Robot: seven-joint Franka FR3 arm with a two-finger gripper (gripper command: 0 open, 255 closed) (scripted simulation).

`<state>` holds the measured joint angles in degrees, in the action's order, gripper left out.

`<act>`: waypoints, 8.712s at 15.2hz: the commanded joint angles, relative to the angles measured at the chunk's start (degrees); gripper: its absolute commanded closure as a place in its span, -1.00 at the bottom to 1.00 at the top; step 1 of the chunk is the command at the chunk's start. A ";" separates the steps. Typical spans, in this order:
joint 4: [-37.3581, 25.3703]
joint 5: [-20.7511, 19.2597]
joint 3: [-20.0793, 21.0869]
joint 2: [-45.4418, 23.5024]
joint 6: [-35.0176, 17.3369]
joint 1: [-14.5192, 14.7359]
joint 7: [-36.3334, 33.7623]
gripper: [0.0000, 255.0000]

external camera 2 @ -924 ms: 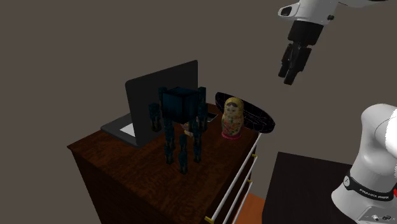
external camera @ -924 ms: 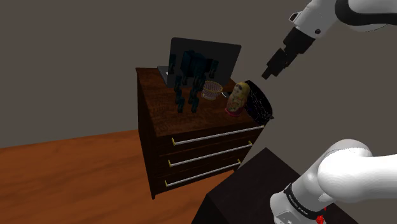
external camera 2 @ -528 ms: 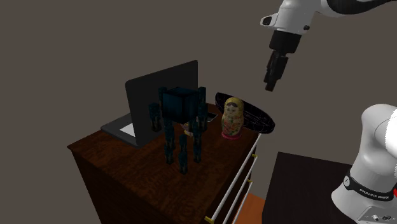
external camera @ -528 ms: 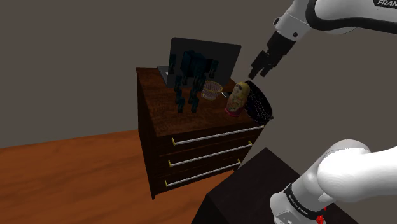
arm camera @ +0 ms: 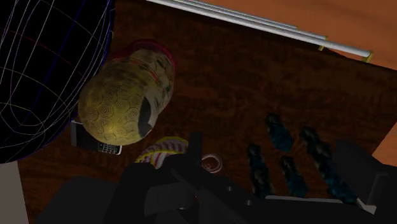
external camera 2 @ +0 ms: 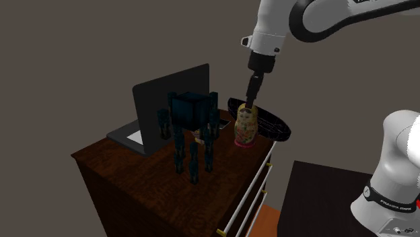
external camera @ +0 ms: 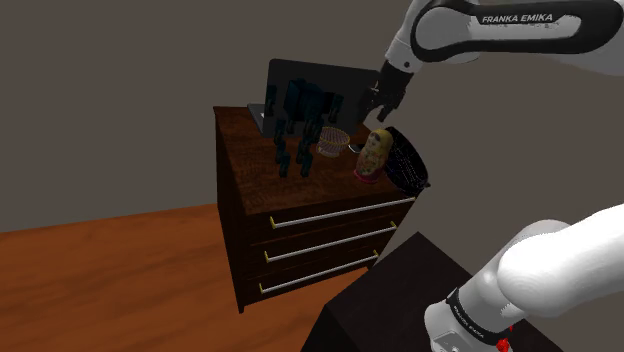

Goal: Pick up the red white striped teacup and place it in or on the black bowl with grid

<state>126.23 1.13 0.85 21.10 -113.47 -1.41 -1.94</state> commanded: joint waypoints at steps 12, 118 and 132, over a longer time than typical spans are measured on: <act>-19.66 -4.05 0.17 -29.13 -6.28 -1.47 -7.79 -1.00; -5.38 -5.10 -11.96 -13.56 -4.70 -14.68 13.42 1.00; -3.55 -5.06 -12.03 -14.22 -7.18 -14.71 13.40 -1.00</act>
<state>122.68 -3.93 -11.18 6.88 -120.66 -16.11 11.46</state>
